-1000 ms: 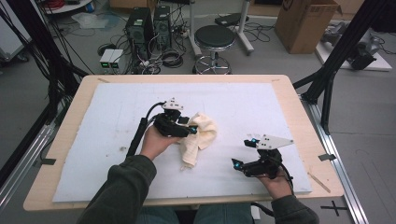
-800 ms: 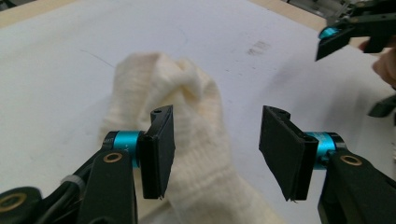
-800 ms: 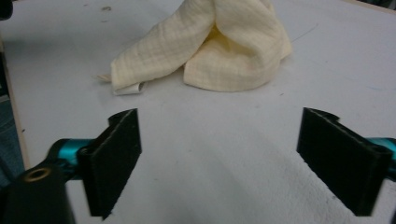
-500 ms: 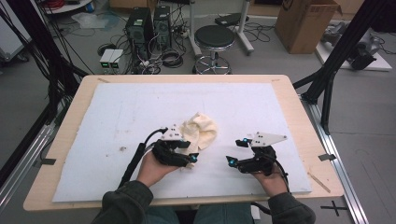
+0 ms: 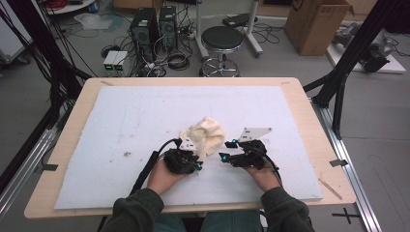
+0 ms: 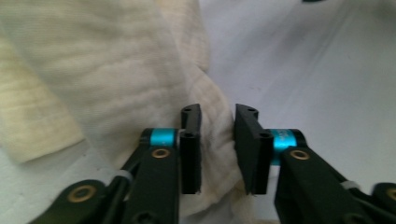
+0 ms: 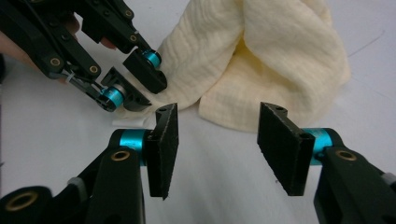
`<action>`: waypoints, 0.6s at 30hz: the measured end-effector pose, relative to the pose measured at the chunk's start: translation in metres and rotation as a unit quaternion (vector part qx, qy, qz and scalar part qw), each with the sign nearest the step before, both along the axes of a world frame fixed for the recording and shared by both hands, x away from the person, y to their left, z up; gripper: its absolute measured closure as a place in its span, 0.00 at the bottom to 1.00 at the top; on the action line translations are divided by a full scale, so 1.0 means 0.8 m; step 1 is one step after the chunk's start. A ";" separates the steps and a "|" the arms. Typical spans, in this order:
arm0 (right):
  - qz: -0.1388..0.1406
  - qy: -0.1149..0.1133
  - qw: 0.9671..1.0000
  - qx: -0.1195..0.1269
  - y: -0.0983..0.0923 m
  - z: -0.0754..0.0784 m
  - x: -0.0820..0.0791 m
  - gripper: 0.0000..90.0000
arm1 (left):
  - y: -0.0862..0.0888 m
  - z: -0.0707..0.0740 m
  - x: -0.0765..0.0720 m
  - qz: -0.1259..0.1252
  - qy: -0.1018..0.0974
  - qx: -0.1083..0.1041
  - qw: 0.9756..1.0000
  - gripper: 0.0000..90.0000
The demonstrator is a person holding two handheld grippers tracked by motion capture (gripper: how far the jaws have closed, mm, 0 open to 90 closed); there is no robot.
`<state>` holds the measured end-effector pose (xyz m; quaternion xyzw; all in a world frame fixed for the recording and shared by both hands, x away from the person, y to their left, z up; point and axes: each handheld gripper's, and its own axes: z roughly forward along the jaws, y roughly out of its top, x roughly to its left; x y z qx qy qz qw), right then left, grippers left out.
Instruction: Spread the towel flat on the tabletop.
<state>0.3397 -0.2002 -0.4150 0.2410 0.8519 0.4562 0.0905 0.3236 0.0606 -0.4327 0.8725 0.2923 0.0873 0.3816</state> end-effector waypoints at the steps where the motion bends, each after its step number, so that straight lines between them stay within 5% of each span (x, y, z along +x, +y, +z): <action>1: 0.005 0.005 1.000 -0.003 0.013 -0.004 0.008 0.58 | 0.003 0.000 0.003 0.001 0.003 -0.006 1.000 0.89; 8: 0.010 0.019 0.999 -0.023 0.040 -0.018 0.027 0.69 | 0.027 0.006 0.009 0.011 0.000 -0.012 1.000 0.96; 18: 0.010 0.038 0.998 -0.046 0.062 -0.036 0.045 0.77 | 0.073 0.016 0.019 0.047 0.003 -0.051 0.998 0.97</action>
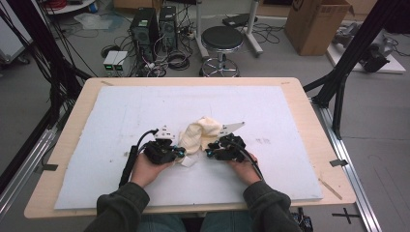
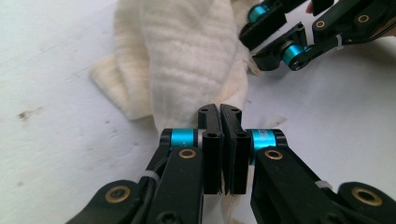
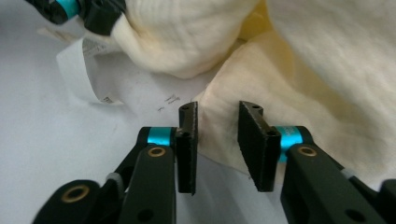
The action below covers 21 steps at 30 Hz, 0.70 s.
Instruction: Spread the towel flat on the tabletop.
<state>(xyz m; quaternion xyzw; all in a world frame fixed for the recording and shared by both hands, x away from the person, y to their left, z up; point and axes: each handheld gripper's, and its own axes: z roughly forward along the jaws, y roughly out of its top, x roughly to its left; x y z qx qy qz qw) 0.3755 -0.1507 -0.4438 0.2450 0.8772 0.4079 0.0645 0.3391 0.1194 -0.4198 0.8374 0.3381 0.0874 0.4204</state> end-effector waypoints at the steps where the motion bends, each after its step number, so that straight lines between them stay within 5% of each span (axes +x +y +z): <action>1: 0.003 0.007 1.000 0.005 0.000 -0.001 0.001 0.85 | 0.004 0.000 0.001 0.001 0.002 -0.008 1.000 0.97; 5: 0.015 0.006 1.000 0.000 0.002 0.002 0.002 0.95 | 0.017 0.002 0.005 0.014 0.004 -0.025 1.000 0.97; 12: 0.019 0.000 1.000 0.010 -0.006 0.010 -0.001 0.96 | 0.037 0.012 0.004 0.023 0.000 -0.041 0.999 0.97; 21: 0.039 -0.030 0.999 0.017 -0.032 0.051 -0.021 0.96 | 0.068 0.036 -0.005 0.038 -0.012 -0.079 0.996 0.97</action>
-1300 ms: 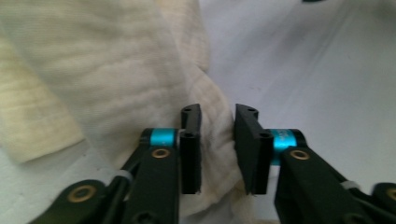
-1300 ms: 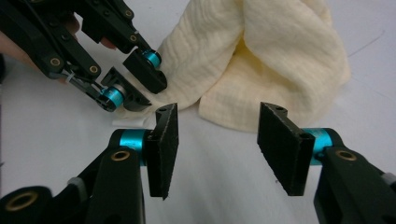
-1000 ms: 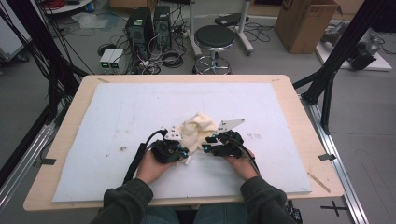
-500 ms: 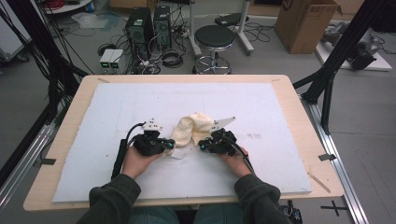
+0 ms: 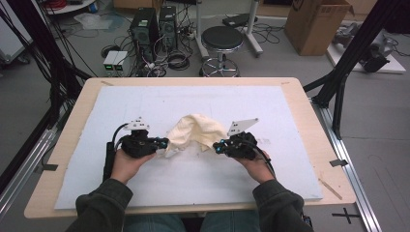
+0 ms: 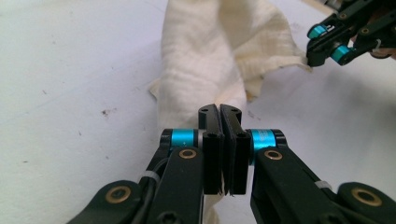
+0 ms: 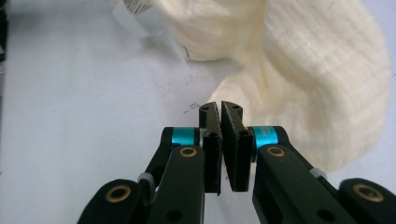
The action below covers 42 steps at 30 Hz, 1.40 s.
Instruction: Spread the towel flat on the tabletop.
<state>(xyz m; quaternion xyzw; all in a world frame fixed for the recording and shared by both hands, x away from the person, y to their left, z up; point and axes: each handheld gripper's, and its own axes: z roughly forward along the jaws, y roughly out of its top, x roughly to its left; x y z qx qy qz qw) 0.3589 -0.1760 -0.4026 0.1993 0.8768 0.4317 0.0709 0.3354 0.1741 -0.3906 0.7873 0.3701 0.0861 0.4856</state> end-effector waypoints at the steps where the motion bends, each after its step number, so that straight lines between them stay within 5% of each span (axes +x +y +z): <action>1: 0.003 -0.002 1.000 0.000 -0.004 0.004 -0.004 0.96 | 0.003 0.003 -0.002 -0.002 0.000 -0.001 1.000 0.97; 8: 0.018 -0.025 0.999 0.009 -0.025 0.027 -0.033 0.96 | 0.021 0.023 -0.018 -0.012 -0.007 -0.012 1.000 0.97; 14: 0.035 -0.032 0.999 0.016 -0.040 0.038 -0.062 0.96 | 0.025 0.024 -0.044 -0.044 -0.008 0.011 0.999 0.97; 28: 0.083 0.015 0.996 0.006 -0.053 -0.002 -0.119 0.96 | 0.030 -0.020 -0.107 -0.095 -0.009 0.046 0.994 0.95; 35: 0.087 0.014 0.996 0.032 -0.054 0.006 -0.117 0.78 | 0.035 -0.008 -0.100 -0.101 -0.019 0.002 0.995 0.68; 42: 0.040 -0.020 0.999 0.021 -0.041 0.027 -0.063 0.72 | 0.018 -0.006 -0.060 -0.070 -0.032 0.013 0.997 0.57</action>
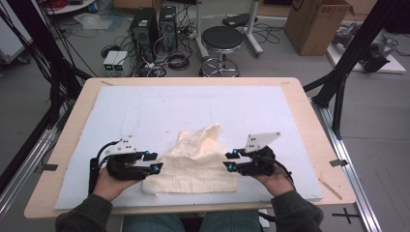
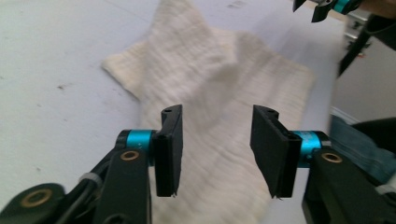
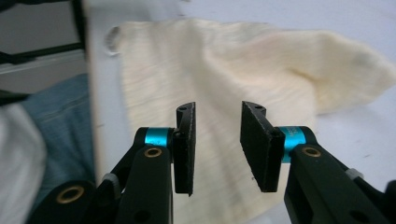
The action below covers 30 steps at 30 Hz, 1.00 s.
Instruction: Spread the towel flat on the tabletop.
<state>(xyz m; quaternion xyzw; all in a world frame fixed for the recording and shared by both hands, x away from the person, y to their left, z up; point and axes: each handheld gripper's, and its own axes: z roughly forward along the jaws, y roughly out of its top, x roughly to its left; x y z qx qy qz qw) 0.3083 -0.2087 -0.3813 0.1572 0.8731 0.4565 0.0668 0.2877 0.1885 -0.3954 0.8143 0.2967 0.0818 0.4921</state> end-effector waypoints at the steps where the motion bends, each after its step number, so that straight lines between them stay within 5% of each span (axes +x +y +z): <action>1: -0.006 0.001 1.000 0.003 0.004 -0.002 0.009 0.69 | -0.005 -0.003 0.006 0.000 0.000 0.011 1.000 0.55; 7: -0.002 0.025 0.999 -0.031 0.032 -0.029 0.051 0.59 | -0.023 -0.024 0.031 -0.004 0.024 0.046 0.999 0.53; 9: 0.000 0.032 0.998 -0.050 0.037 -0.040 0.058 0.61 | -0.025 -0.030 0.036 -0.009 0.031 0.060 0.998 0.61; 14: 0.006 0.061 0.995 -0.075 0.039 -0.062 0.068 0.90 | -0.027 -0.036 0.041 -0.010 0.038 0.085 0.996 0.91; 17: 0.009 0.069 0.995 -0.072 0.035 -0.061 0.063 0.96 | -0.028 -0.031 0.034 -0.014 0.031 0.079 0.996 0.96; 23: 0.026 0.045 0.997 -0.048 0.024 -0.039 0.032 0.96 | -0.026 -0.013 0.005 -0.030 0.014 0.056 0.998 0.97; 30: 0.049 0.020 0.998 -0.035 0.012 -0.015 -0.011 0.96 | -0.027 -0.012 -0.024 -0.057 0.026 0.050 0.997 0.97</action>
